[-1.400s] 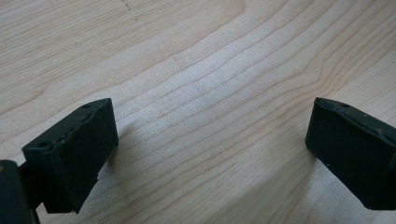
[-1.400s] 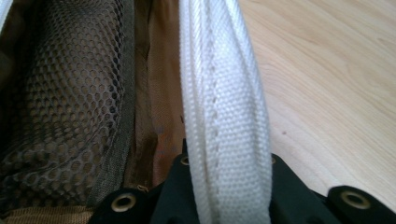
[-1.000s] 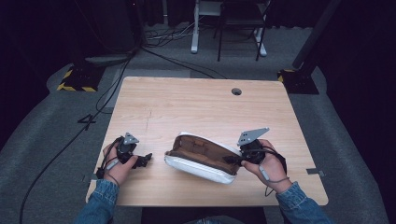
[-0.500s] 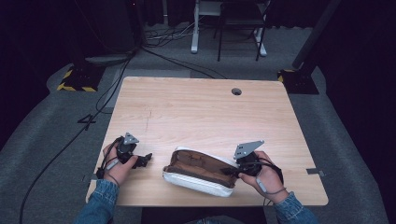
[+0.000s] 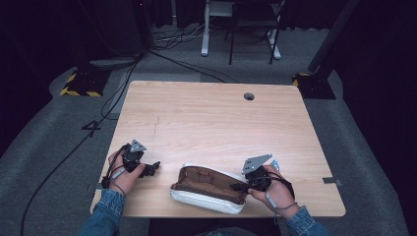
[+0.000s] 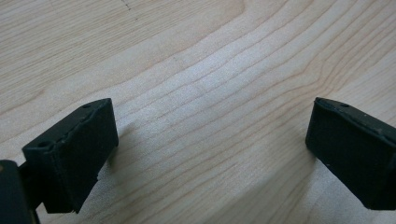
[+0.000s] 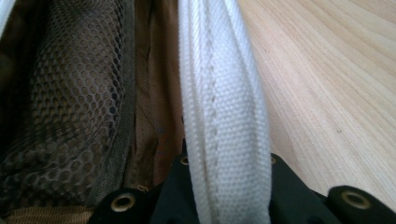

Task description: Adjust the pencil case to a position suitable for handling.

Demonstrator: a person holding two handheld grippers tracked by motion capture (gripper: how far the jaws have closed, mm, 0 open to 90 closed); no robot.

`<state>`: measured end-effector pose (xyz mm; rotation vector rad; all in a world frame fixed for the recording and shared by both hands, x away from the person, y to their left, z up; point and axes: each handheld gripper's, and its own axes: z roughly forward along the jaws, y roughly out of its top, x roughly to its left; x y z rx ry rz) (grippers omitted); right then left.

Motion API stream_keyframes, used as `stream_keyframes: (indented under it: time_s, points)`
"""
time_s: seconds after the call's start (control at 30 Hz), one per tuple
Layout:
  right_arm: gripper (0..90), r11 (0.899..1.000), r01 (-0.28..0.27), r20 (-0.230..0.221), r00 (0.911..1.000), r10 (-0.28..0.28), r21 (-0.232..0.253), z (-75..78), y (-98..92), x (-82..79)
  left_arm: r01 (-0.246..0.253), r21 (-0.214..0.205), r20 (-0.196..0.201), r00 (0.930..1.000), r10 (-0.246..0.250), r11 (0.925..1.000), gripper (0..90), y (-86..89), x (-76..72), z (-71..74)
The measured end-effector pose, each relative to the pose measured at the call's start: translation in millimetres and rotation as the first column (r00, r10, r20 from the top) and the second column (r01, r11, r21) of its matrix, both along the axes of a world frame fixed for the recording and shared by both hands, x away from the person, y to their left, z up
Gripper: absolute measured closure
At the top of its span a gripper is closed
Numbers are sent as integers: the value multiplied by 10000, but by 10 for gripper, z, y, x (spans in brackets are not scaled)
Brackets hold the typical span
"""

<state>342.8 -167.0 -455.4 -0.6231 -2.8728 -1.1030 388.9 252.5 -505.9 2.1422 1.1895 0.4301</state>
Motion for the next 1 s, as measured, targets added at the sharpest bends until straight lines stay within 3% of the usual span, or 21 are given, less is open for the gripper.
stream_keyframes:
  time_s: [0.17,0.3,0.33,0.53,0.8,1.0]
  points:
    - [859,9999,-96,43,9999,96,-39,-24,-4,4,-8,-5,-13,10000,8,10000,26,-1,-1,0]
    - [770,9998,-189,328,9993,190,-27,-50,0,-6,-5,-1,-15,10000,5,10000,26,0,-1,0]
    - [650,9996,-263,468,9985,267,-101,-58,13,-17,-10,-7,-20,10000,10,10000,26,-1,-1,0]
    - [378,9999,144,880,9960,-142,-18,-62,40,-28,-8,-4,-15,10000,8,10000,26,-1,-1,0]
    - [331,9988,393,992,9942,-421,299,-3,31,-31,-10,-7,-16,10000,9,10000,26,-1,-1,0]
    - [328,9938,811,1458,9851,-914,755,165,-31,-46,-4,4,-5,10000,4,10000,26,-1,0,0]
